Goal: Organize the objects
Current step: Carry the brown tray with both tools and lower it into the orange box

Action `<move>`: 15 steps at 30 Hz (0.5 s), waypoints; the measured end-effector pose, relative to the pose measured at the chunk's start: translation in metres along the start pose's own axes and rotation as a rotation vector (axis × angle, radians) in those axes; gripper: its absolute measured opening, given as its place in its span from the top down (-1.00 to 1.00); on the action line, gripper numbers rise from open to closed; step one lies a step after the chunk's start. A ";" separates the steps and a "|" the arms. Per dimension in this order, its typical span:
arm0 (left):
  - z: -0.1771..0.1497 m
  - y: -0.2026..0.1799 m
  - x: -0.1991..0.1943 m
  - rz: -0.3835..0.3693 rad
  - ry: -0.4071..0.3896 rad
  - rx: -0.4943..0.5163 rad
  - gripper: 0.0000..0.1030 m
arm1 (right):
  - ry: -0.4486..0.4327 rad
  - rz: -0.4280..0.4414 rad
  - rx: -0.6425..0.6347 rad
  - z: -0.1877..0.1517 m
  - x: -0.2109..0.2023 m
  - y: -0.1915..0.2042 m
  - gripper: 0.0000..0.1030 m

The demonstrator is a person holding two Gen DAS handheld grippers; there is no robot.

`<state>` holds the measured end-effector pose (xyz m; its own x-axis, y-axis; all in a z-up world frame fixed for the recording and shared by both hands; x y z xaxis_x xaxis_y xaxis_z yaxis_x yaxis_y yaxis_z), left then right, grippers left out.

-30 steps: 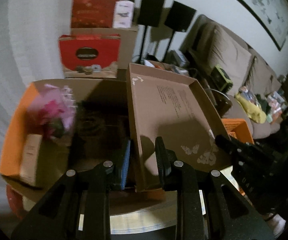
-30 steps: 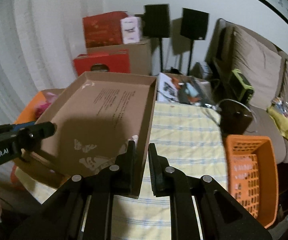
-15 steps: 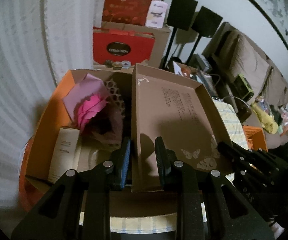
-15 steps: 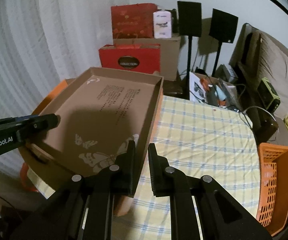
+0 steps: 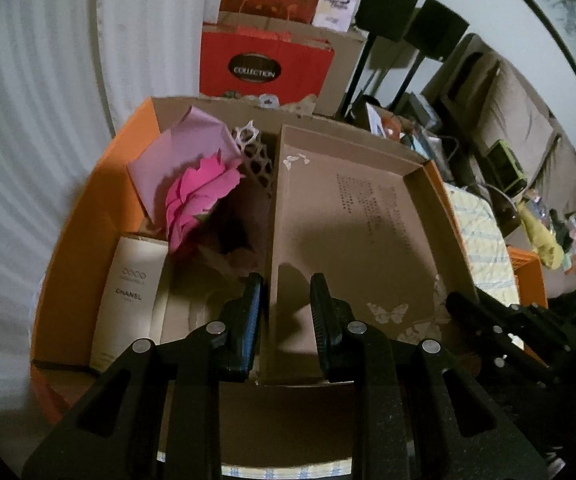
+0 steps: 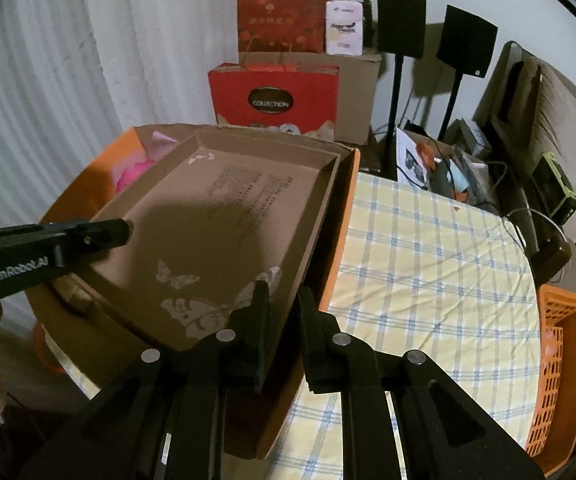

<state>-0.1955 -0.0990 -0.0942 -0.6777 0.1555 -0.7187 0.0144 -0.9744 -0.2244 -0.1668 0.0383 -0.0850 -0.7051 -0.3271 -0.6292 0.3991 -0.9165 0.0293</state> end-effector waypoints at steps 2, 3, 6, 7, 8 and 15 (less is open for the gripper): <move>-0.003 0.001 0.003 0.001 0.005 0.001 0.58 | 0.004 0.018 0.002 -0.001 0.001 0.001 0.62; -0.004 0.001 0.003 0.001 0.006 0.002 0.58 | 0.001 0.021 0.004 -0.002 0.000 0.001 0.61; -0.007 0.000 0.004 0.001 0.014 0.018 0.57 | -0.004 0.041 0.025 -0.003 -0.003 0.001 0.59; -0.009 -0.001 0.005 -0.005 0.020 0.022 0.57 | -0.013 0.053 0.040 -0.001 -0.006 0.000 0.58; -0.010 -0.002 0.004 -0.019 0.025 0.021 0.57 | -0.024 0.059 0.051 0.000 -0.010 -0.001 0.52; -0.010 -0.003 -0.012 -0.032 0.006 0.025 0.28 | -0.083 0.029 0.080 0.013 -0.040 -0.023 0.19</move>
<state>-0.1802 -0.0958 -0.0917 -0.6734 0.1875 -0.7151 -0.0255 -0.9726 -0.2310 -0.1550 0.0693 -0.0504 -0.7412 -0.3689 -0.5609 0.3746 -0.9206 0.1105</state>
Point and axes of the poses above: each gripper's, at about its wrist camera, not at the fingertips, and x roughly the way its jaws point, y to its left, z to its top, the point moved 9 cm from there along x, roughly the way its jaws point, and after that the axes turned 12 degrees about -y, right-handed, at the moved point
